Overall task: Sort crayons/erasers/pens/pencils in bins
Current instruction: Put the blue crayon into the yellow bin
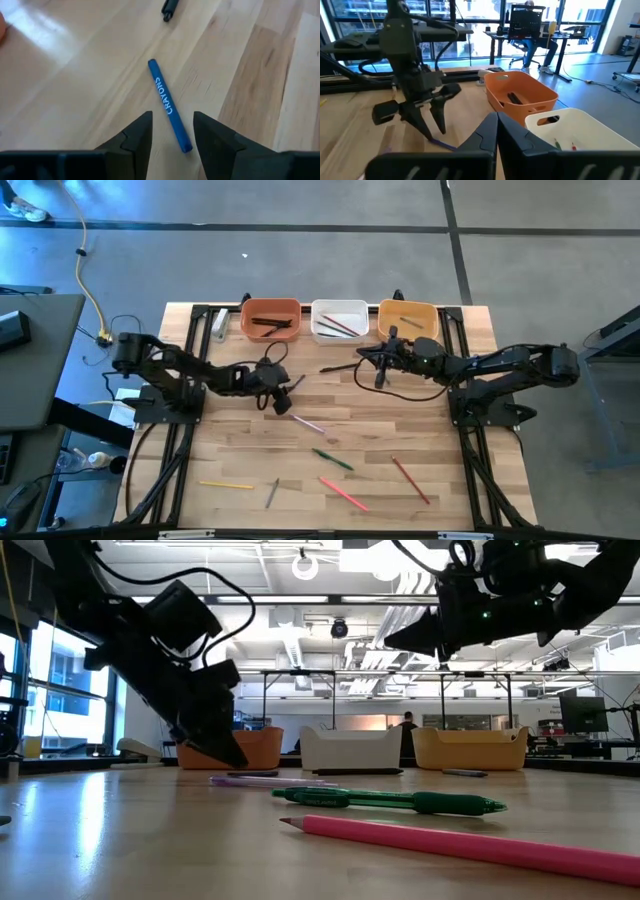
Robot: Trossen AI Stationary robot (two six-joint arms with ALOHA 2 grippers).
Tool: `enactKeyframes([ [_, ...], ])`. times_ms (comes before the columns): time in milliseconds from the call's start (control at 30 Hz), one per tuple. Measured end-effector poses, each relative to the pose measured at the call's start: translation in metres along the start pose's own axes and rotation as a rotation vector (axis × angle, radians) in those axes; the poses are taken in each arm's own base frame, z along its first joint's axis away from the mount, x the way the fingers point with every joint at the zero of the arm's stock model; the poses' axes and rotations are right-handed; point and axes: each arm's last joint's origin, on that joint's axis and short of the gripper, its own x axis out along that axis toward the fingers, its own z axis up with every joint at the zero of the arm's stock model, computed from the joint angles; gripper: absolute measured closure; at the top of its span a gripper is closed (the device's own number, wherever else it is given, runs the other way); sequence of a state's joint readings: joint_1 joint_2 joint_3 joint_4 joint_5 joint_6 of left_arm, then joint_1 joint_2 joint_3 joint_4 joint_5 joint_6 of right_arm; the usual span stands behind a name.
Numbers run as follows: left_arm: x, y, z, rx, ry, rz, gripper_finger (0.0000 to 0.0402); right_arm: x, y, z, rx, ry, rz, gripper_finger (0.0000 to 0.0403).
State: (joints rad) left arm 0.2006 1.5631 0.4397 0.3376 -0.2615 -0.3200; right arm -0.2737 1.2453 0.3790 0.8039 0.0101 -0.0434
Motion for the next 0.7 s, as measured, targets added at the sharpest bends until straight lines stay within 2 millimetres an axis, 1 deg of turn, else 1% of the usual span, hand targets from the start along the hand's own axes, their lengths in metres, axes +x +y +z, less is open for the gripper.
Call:
enactKeyframes([
  [100, 0.001, 0.0, 0.0, 0.01, 0.001, 0.001, 0.0273, 0.0, 0.0, 0.0, -0.002, -0.003, 0.003, 0.0403],
  [233, 0.003, 0.001, -0.004, 0.023, 0.03, 0.011, 0.0291, 0.0, 0.001, 0.0, 0.011, -0.003, 0.006, 0.0403],
  [467, 0.01, 0.001, -0.011, 0.041, 0.061, 0.029, 0.0318, 0.0, 0.009, 0.001, -0.01, -0.01, 0.04, 0.0403],
  [600, 0.01, 0.001, -0.011, 0.073, 0.068, 0.019, 0.033, 0.0, 0.011, 0.002, -0.02, -0.023, 0.05, 0.0403],
  [700, 0.01, 0.0, -0.012, 0.1, 0.075, -0.003, 0.0347, 0.0, 0.011, 0.002, -0.027, -0.023, 0.05, 0.0403],
])
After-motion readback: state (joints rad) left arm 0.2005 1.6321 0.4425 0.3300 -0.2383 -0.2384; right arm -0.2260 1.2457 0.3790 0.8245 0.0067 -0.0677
